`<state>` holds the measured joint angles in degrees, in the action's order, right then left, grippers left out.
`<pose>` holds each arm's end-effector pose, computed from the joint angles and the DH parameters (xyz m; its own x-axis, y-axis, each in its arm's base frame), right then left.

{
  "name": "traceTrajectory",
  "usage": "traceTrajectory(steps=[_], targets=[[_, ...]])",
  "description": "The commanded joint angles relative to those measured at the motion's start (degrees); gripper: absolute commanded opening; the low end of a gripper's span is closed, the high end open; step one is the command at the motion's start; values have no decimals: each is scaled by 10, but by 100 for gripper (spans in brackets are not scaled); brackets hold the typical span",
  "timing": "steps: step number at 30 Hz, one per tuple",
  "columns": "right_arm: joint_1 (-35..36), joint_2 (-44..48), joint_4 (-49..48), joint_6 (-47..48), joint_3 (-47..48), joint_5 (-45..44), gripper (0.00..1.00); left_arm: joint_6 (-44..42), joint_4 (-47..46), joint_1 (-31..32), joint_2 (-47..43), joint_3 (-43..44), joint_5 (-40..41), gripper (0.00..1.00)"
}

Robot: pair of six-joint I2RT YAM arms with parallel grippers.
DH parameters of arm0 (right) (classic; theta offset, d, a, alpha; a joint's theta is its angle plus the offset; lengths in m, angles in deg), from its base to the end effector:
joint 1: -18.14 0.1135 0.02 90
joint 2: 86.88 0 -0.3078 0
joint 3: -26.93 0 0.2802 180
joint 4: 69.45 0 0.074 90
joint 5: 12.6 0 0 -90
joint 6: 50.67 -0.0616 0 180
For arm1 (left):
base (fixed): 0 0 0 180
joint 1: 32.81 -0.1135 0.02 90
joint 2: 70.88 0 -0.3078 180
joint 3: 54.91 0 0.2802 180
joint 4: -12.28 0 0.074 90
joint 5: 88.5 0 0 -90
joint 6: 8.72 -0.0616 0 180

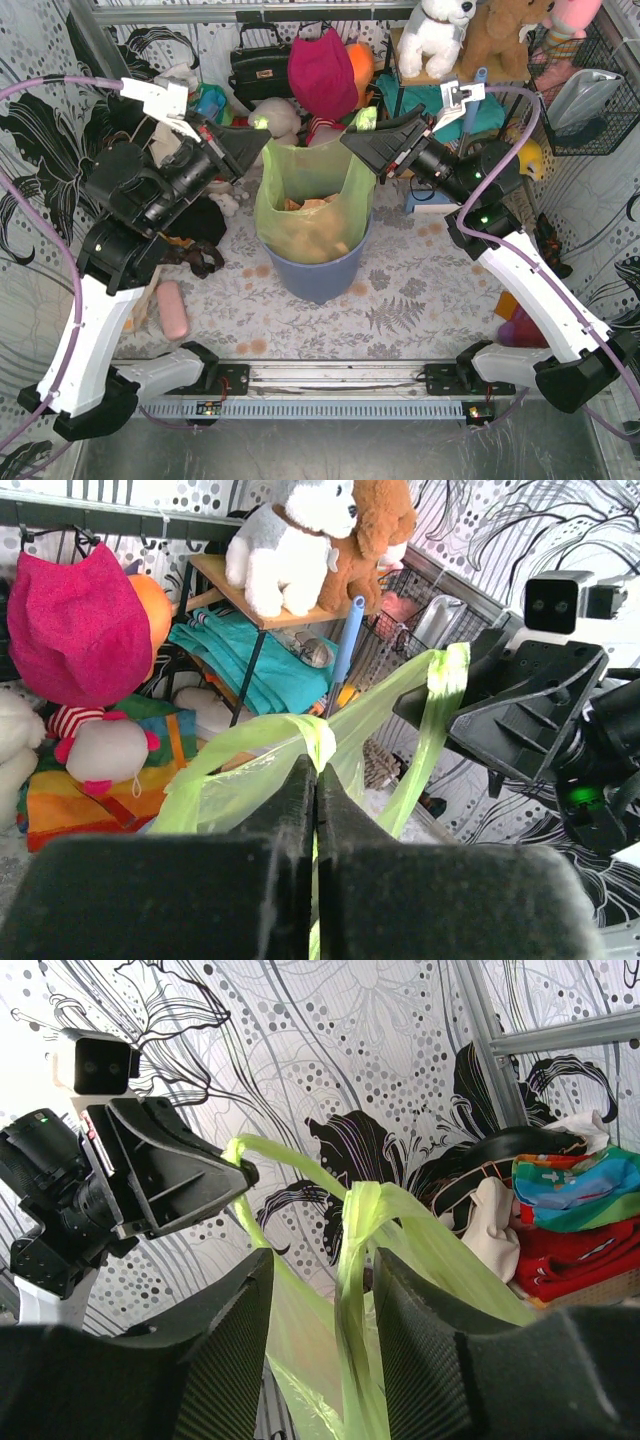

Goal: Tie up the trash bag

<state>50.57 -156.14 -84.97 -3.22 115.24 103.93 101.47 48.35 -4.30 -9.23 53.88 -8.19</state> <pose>0.2234 0.1745 0.5661 -0.1816 0.6015 -0.7780 -0.9060 0.2053 0.3701 0.1679 -0.1030 0.6156 -0.0541 -0.3578 -0.9322 0.6361 0.7073 -0.3084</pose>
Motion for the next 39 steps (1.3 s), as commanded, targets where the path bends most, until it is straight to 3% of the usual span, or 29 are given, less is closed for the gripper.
traceTrajectory(steps=[1,9,18,25,33,35,39], targets=[[-3,16,-25,9,2,-3,44,-38,14,1,17,29,26,0],[-3,15,-15,16,-4,-7,42,-130,195,1,48,89,96,0],[-3,11,-9,18,-5,-8,42,-166,332,1,75,102,323,0],[-3,7,-15,13,-6,-5,42,-178,312,5,109,148,492,0],[-3,12,-17,12,-8,-9,42,-220,171,23,105,186,520,0],[-3,15,-14,15,-9,-12,42,-210,146,27,94,184,493,12],[-3,20,-12,17,-13,-14,42,-179,84,27,41,119,357,50]])
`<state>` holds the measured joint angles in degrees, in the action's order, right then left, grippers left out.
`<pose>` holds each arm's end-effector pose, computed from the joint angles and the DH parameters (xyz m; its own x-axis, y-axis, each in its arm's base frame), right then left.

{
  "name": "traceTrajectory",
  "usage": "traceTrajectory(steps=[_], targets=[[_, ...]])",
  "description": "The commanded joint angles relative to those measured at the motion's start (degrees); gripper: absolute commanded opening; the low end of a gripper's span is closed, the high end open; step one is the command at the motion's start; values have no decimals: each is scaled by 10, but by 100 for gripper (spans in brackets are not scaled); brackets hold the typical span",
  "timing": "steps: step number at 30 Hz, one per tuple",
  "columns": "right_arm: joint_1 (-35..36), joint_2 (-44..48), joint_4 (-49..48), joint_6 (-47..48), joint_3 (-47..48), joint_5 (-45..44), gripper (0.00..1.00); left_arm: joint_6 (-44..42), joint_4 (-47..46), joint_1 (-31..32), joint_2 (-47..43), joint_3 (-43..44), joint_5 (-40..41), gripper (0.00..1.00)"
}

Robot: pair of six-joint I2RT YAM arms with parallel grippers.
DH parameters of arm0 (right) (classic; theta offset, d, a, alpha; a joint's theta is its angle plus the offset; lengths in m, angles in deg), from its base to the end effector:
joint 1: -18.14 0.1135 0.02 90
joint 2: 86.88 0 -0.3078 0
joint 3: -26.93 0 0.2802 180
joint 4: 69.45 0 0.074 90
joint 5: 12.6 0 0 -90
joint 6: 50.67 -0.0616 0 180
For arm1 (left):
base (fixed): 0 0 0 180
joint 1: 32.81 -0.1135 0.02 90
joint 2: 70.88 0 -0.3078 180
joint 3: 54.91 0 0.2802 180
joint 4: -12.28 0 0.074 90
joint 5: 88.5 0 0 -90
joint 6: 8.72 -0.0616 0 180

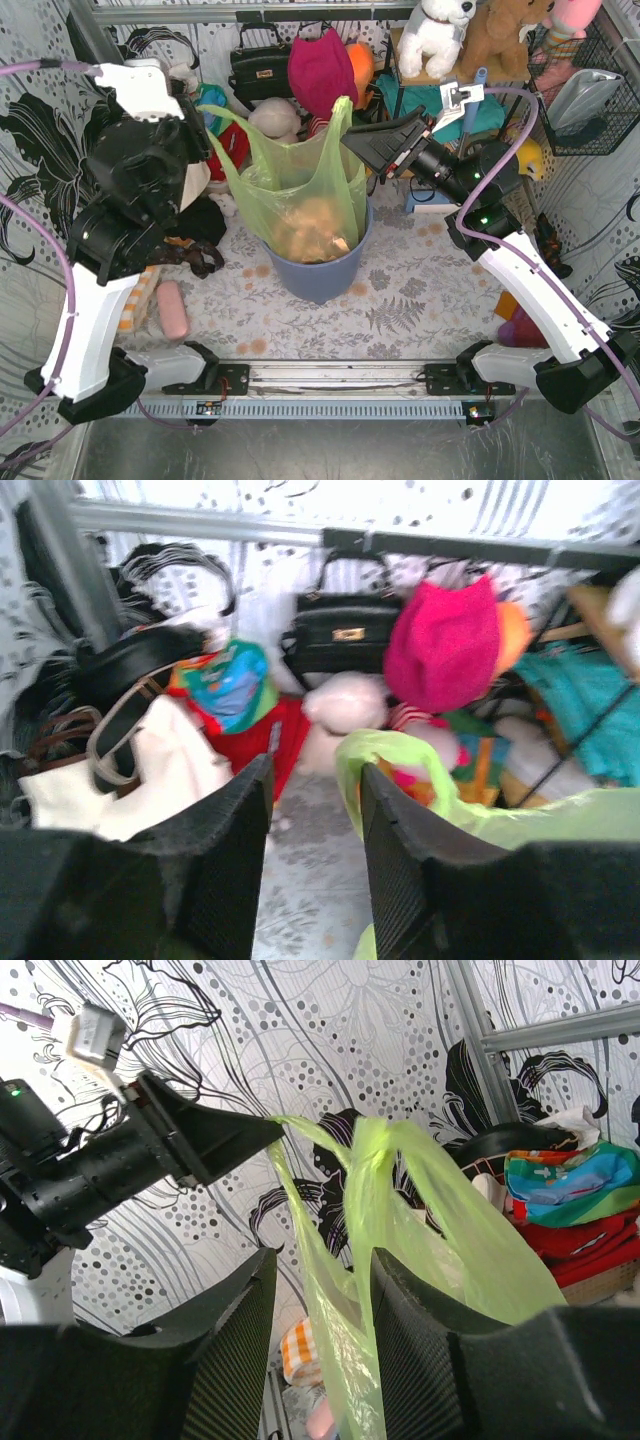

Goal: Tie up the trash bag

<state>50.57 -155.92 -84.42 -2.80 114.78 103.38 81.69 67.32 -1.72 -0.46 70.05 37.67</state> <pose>0.2241 0.1744 0.5632 -0.1815 0.5991 -0.7798 -0.9002 0.2179 0.3769 0.1927 -0.0738 0.6307 -0.0068 -0.0026 -1.0000 -0.0886 0.9961 -0.0020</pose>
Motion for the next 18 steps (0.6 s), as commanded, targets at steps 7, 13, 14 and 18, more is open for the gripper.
traceTrajectory(steps=[7,13,14,18], targets=[[-3,21,-16,12,-10,-3,44,109,-190,2,-142,-156,-266,62],[-3,23,-14,7,-8,4,53,156,-188,2,-175,-183,-231,65],[-3,23,-15,5,-8,4,53,166,-193,1,-180,-191,-229,65],[-3,23,-21,-3,-9,8,54,191,-204,1,-189,-208,-239,67]])
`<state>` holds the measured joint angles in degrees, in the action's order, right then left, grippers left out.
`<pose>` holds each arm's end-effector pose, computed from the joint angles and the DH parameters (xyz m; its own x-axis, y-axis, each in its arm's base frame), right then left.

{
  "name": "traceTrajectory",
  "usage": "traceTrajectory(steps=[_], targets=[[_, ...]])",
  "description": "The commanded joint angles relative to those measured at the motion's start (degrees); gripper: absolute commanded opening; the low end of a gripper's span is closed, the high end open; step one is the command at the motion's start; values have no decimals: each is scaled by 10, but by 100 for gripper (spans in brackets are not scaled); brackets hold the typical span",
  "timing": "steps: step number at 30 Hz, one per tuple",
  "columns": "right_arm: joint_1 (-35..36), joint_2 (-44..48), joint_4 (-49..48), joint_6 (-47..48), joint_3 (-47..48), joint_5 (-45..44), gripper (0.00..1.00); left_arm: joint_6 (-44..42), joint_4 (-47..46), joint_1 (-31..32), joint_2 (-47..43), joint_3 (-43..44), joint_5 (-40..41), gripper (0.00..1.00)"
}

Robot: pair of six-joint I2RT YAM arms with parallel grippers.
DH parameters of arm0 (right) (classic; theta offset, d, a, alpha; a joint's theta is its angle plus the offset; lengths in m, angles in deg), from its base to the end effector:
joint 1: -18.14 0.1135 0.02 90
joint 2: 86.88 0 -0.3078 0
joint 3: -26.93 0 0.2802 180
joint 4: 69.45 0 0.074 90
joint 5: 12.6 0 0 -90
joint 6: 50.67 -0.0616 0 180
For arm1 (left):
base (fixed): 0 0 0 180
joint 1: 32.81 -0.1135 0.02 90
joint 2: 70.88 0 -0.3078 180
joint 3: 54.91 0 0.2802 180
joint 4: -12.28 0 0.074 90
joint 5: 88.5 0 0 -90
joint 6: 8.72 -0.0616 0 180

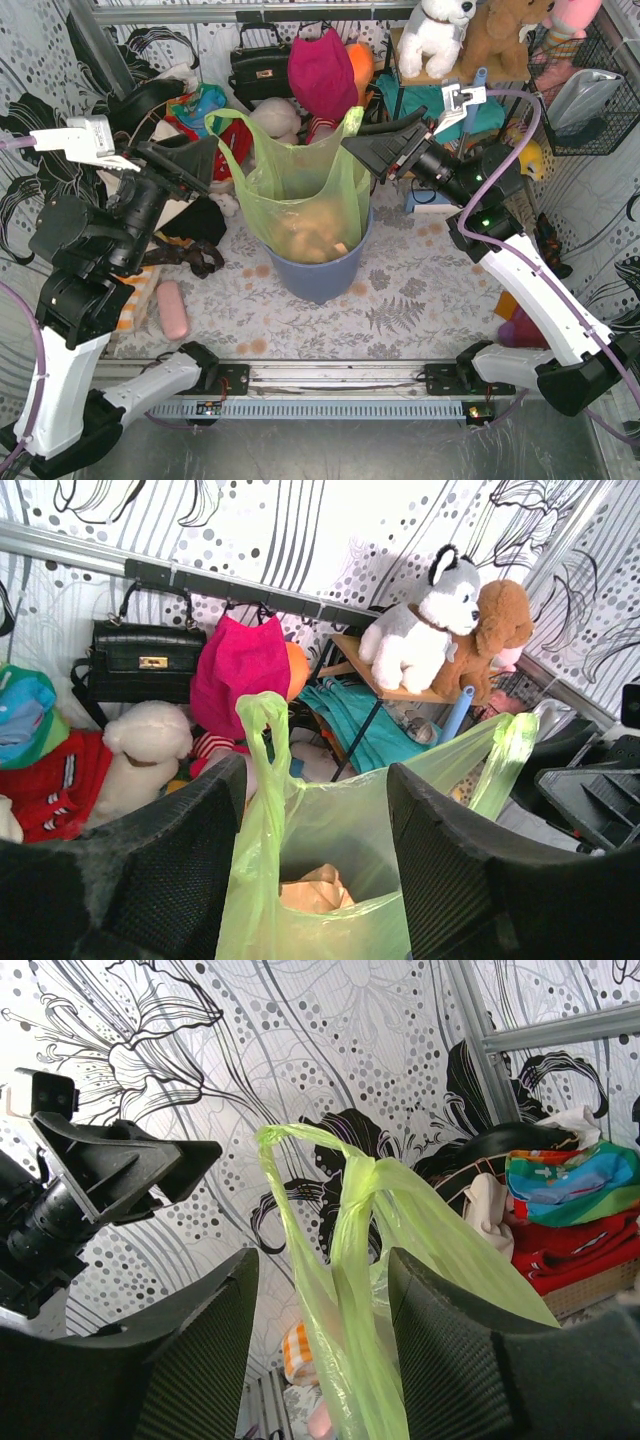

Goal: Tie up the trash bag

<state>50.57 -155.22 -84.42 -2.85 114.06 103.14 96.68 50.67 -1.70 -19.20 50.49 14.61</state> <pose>0.2214 0.1724 0.5618 -0.1814 0.6013 -0.7781 -0.8987 0.2198 0.3794 0.1135 -0.0522 0.6163 0.1343 -0.3831 -0.9139 0.3647 0.8766 -0.3139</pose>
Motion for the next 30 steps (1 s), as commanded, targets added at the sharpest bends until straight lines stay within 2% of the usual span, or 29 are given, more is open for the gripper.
traceTrajectory(steps=[1,8,12,17,21,24,27,30], targets=[[-3,16,-23,-4,-1,11,55,45,-36,1,2,-13,-10,68],[-3,13,-24,-8,-1,12,58,48,-18,-4,42,-10,15,75],[-3,11,-29,-11,0,12,60,44,-14,-35,62,-7,0,77],[-3,7,-28,-14,4,16,60,74,-40,-113,88,-8,-173,79],[-3,3,-30,-19,10,25,60,123,-130,-162,91,-30,-394,75],[-3,-2,-37,-27,15,36,61,192,-230,-184,94,-51,-534,75],[-3,-14,-47,-39,25,49,61,290,-335,-196,109,-61,-627,75],[-3,-29,-58,-50,40,65,61,372,-434,-204,123,-73,-665,74]])
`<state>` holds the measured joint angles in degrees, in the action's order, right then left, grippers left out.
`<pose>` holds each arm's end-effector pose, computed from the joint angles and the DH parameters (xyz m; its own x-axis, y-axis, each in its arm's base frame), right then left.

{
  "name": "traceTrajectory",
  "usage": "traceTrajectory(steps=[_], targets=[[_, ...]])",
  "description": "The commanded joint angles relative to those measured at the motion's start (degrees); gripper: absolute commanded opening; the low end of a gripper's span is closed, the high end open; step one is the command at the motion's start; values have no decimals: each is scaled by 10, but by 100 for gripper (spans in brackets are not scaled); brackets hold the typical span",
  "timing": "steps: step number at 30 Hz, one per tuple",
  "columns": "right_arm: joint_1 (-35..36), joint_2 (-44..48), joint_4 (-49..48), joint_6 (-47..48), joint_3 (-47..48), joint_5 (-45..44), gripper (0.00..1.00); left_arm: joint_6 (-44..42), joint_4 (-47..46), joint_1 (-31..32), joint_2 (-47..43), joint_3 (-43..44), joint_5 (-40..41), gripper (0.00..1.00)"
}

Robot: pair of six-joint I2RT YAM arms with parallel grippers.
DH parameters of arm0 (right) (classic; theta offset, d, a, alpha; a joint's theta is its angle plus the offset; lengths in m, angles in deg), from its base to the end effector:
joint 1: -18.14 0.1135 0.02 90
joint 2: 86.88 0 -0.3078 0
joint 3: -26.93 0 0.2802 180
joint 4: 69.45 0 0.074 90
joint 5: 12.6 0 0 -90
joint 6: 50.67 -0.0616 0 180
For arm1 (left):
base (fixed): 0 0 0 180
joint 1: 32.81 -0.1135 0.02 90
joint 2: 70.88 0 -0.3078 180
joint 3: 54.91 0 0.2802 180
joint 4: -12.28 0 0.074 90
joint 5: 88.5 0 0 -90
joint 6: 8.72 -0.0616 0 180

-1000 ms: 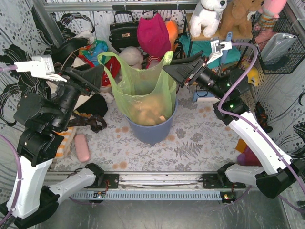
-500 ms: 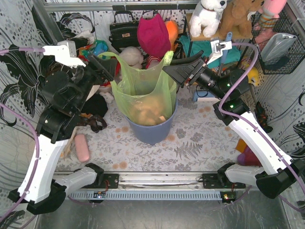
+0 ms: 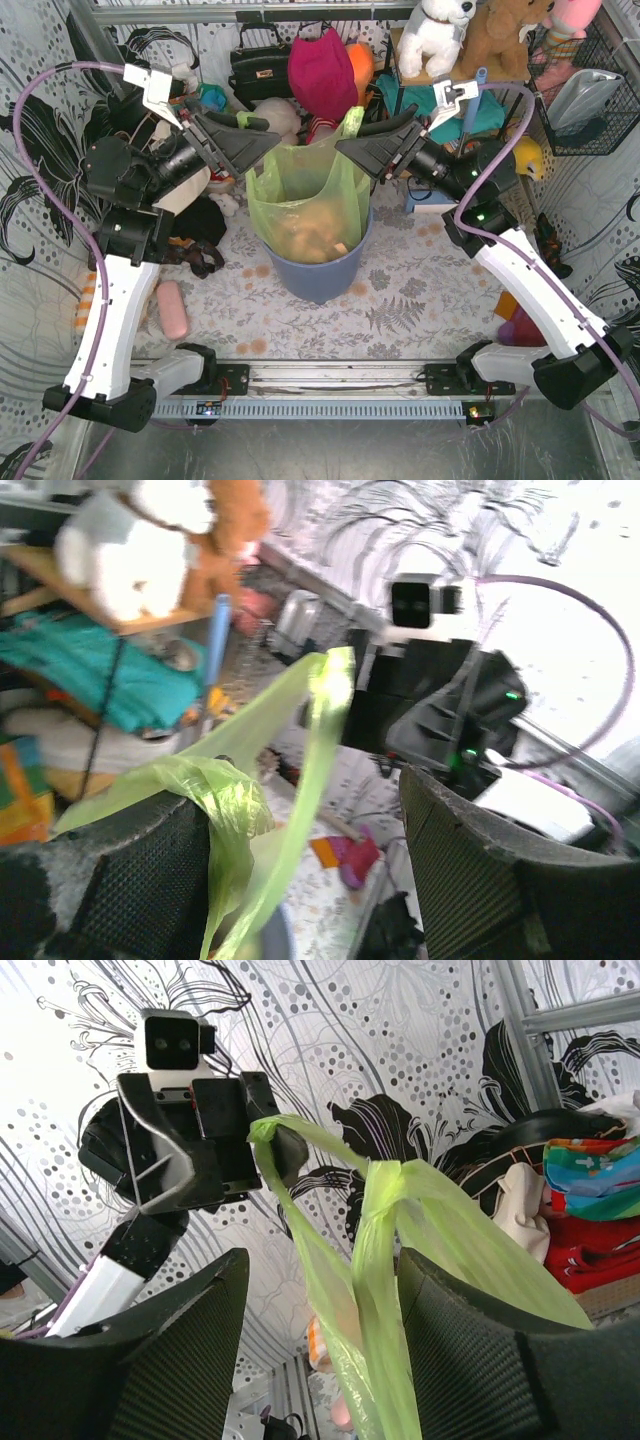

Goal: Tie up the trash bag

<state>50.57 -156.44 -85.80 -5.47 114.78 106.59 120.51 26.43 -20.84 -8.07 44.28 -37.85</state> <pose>0.2233 0.1775 0.5625 -0.2281 0.5839 -0.7791 -0.9106 0.1554 0.3830 0.2047 -0.0833 0.5995 -0.1779 -0.4622 -0.8687 0.8031 0.4421 -0.3996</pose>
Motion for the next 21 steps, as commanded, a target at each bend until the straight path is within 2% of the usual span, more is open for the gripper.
traceTrajectory(steps=[1,4,11,14,18,21], targets=[[-3,-23,-48,-27,39,34,61,152,-210,-16,18,-11,-147,74],[-3,-43,-66,-41,56,44,61,181,-247,-21,32,-10,-158,73],[-3,-86,-94,-53,106,39,59,175,-238,-30,46,1,-149,73],[-3,-97,-65,-32,151,34,51,176,-236,-33,62,35,-134,73],[-3,-121,18,13,285,19,33,198,-238,-35,102,151,-128,72],[-3,-131,65,40,348,0,24,194,-210,-35,116,219,-114,72]])
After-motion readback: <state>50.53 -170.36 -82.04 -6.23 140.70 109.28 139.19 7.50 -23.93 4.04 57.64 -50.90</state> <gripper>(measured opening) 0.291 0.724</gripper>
